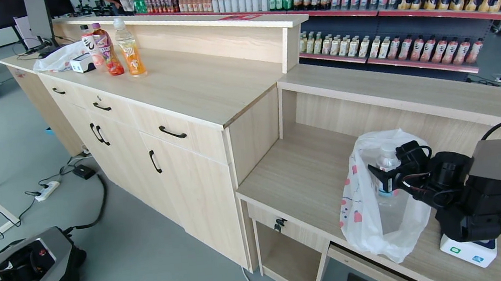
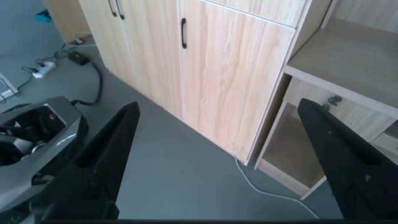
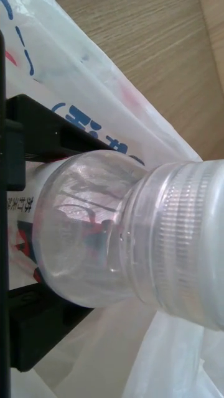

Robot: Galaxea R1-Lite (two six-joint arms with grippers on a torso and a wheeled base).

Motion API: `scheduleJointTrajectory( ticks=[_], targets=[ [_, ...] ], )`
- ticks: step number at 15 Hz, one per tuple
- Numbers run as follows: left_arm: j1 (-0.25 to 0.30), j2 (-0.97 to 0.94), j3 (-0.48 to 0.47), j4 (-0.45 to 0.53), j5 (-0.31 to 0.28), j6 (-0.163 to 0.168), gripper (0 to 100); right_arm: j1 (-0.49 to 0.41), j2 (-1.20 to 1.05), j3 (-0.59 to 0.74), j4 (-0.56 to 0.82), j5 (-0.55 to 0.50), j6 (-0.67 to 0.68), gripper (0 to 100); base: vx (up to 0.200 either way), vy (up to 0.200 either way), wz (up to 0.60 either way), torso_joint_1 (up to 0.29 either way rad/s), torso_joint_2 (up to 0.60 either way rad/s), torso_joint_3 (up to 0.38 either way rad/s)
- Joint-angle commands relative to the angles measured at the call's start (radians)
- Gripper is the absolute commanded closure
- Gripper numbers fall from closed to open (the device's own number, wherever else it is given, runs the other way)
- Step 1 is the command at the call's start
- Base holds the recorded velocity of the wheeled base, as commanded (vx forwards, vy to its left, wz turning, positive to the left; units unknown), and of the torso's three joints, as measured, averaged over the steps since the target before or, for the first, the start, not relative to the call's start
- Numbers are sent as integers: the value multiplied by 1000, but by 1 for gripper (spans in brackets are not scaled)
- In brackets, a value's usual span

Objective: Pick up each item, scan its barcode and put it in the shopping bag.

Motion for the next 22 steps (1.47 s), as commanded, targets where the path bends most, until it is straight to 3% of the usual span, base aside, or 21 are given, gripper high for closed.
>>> scheduleJointTrajectory(
  ticks=[1,3,4,12,17,18,22],
  targets=[
    [0,0,0,0,0,-1,0,-2,1,7,-1,0,-1,100,0,0,0,0,0,0],
    [0,0,0,0,0,0,0,-8,-8,23,-1,0,-1,100,0,0,0,0,0,0],
    [0,0,0,0,0,0,0,-10,-8,26,-1,0,-1,0,0,0,0,0,0,0],
    [0,0,0,0,0,0,0,-13,-120,63,17,5,-4,0,0,0,0,0,0,0],
    [0,0,0,0,0,0,0,-59,-465,132,288,2,-29,0,0,0,0,0,0,0],
    [0,0,0,0,0,-1,0,-57,-580,157,356,2,-87,0,0,0,0,0,0,0],
    [0,0,0,0,0,0,0,-51,-936,280,434,39,-183,0,0,0,-300,1,1,0]
  ],
)
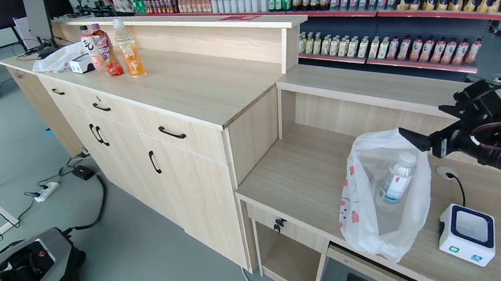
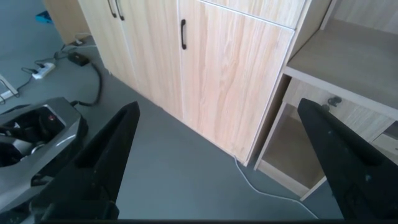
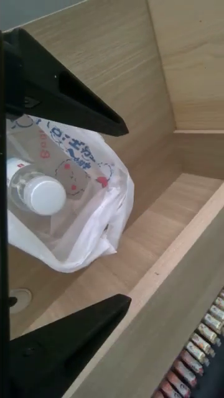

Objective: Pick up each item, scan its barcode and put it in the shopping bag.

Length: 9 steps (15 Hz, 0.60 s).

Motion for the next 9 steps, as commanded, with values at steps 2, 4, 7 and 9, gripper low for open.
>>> scheduleJointTrajectory(
  ticks=[2,4,7,9],
  targets=[
    [1,0,0,0,0,-2,0,-4,-401,37,168,8,-37,0,0,0,-600,0,2,5],
    [1,0,0,0,0,0,0,-29,-521,-26,370,-35,-24,0,0,0,-600,7,2,2],
    [1,0,0,0,0,0,0,-53,-653,-210,925,-322,98,0,0,0,-600,-4,1,2],
    [1,0,0,0,0,-2,0,-69,-637,-285,1217,-446,224,0,0,0,-600,88,-178,-98]
  ],
)
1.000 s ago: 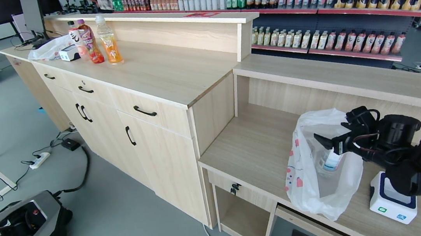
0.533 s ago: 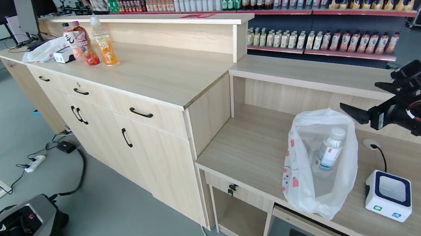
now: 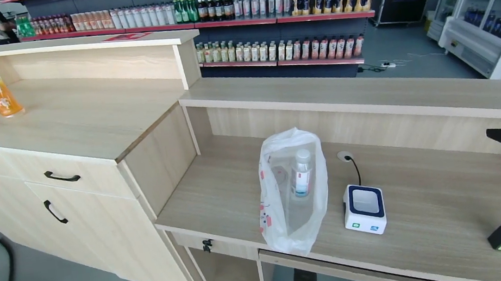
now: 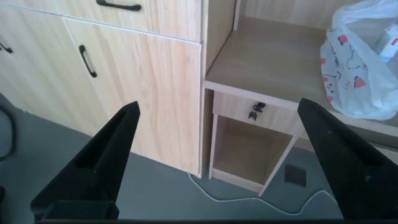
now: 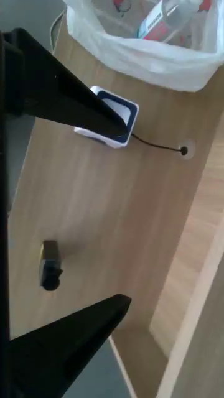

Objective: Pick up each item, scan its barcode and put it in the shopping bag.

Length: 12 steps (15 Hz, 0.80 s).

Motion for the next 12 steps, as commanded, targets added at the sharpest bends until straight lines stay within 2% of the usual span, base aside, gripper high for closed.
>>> scheduleJointTrajectory(
  ticks=[1,2,3,5,6,7,9,11,12],
  targets=[
    [0,0,0,-1,0,0,0,-67,-22,-96,101,-84,89,0,0,0,-600,32,-61,-32],
    [0,0,0,-1,0,0,0,-87,2,-94,90,-84,86,0,0,0,-600,12,-36,-7],
    [0,0,0,-1,0,0,0,-140,96,-77,-7,-84,77,0,0,0,-600,17,-17,-12],
    [0,0,0,-1,0,0,0,-225,226,-21,-182,-67,52,0,0,0,0,0,0,0],
    [0,0,0,-1,0,0,0,-245,257,-4,-212,-54,31,0,0,0,0,0,0,0],
    [0,0,0,-1,0,0,0,-306,307,16,-255,-27,-35,0,0,0,0,0,0,0],
    [0,0,0,-1,0,0,0,-380,312,84,-308,67,-80,0,0,0,0,0,0,0],
    [0,0,0,-1,0,-1,0,-433,261,180,-370,183,-121,0,0,0,0,0,0,0],
    [0,0,0,-1,0,-1,0,-433,261,180,-370,183,-121,0,0,0,0,0,0,0]
  ],
)
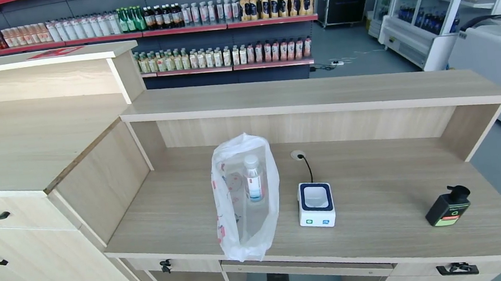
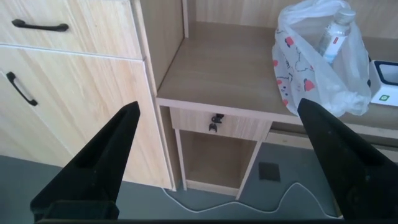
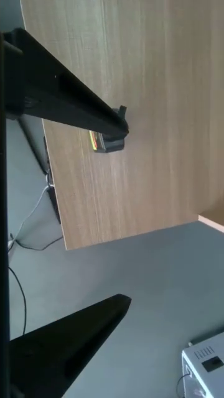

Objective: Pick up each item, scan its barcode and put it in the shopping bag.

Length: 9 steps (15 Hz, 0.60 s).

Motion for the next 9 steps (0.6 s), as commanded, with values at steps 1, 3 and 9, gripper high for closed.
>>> scheduleJointTrajectory(
  ticks=[1,3,9],
  targets=[
    [1,0,0,0,0,0,0,-43,-64,55,-9,39,3,0,0,0,0,0,0,0],
    [1,0,0,0,0,0,0,-43,-108,52,-14,43,4,0,0,0,0,0,0,0],
    [1,0,0,0,0,0,0,-44,-180,20,-37,96,44,0,0,0,0,0,0,0]
  ],
)
